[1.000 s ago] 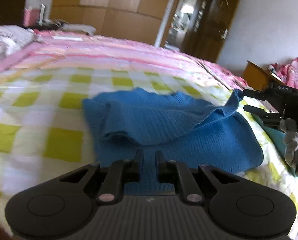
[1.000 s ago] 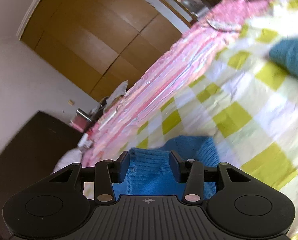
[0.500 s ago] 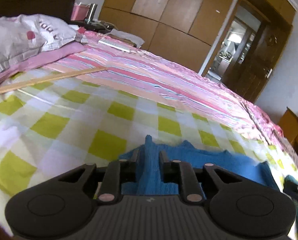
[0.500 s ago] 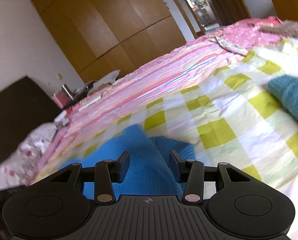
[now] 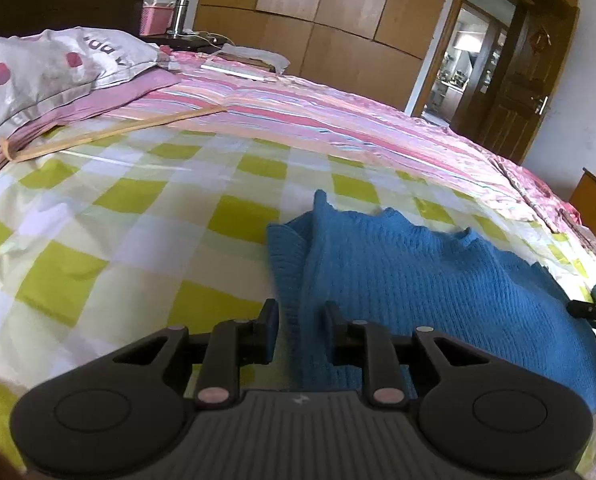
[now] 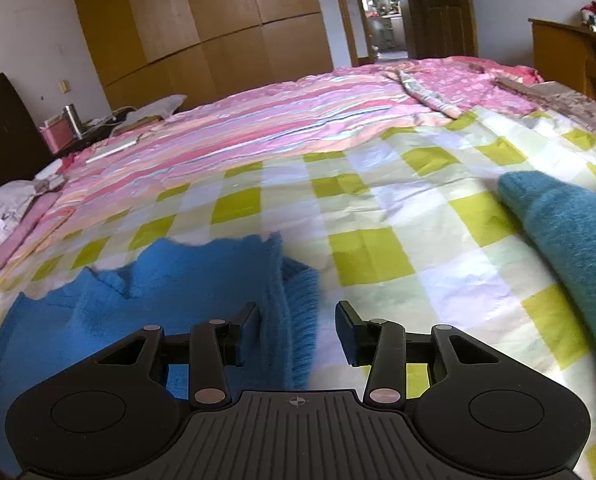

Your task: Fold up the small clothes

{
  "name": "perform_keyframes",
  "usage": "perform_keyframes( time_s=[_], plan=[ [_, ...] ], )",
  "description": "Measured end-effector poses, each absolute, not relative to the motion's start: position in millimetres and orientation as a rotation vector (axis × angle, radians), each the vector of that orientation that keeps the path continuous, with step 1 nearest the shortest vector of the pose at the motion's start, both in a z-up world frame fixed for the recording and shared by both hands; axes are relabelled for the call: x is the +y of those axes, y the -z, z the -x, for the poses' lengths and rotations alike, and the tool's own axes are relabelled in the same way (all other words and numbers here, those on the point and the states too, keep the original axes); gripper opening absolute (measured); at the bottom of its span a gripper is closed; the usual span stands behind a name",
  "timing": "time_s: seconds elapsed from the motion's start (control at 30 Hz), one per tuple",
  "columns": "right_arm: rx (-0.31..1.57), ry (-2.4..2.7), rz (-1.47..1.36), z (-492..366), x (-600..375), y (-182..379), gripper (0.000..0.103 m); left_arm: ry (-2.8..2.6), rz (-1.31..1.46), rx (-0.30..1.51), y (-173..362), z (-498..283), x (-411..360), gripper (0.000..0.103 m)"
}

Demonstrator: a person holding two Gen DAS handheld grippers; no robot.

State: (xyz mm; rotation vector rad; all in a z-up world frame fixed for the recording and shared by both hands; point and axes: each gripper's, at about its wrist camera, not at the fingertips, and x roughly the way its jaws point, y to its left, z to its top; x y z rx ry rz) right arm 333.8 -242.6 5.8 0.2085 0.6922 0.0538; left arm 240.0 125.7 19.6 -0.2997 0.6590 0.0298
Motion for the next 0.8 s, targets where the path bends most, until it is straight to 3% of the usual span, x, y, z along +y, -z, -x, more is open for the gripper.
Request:
perform_keyframes(
  time_s=[0.17, 0.3, 0.57, 0.8],
  plan=[
    [0.662, -0.059, -0.200, -327, -237, -18, 0.041, -0.030, 0.311, 0.625, -30, -234, 128, 0.029],
    [0.619, -0.111, -0.183, -320, -218, -36, 0.041, 0.002, 0.327, 0.622, -34, -238, 126, 0.040],
    [0.622, -0.309, -0.183, -313, -149, -58, 0.041, 0.017, 0.322, 0.627, -31, -251, 122, 0.040],
    [0.620, -0.320, -0.202, -291, -149, -57, 0.041, 0.010, 0.256, 0.652, -27, -294, 120, 0.040]
  ],
)
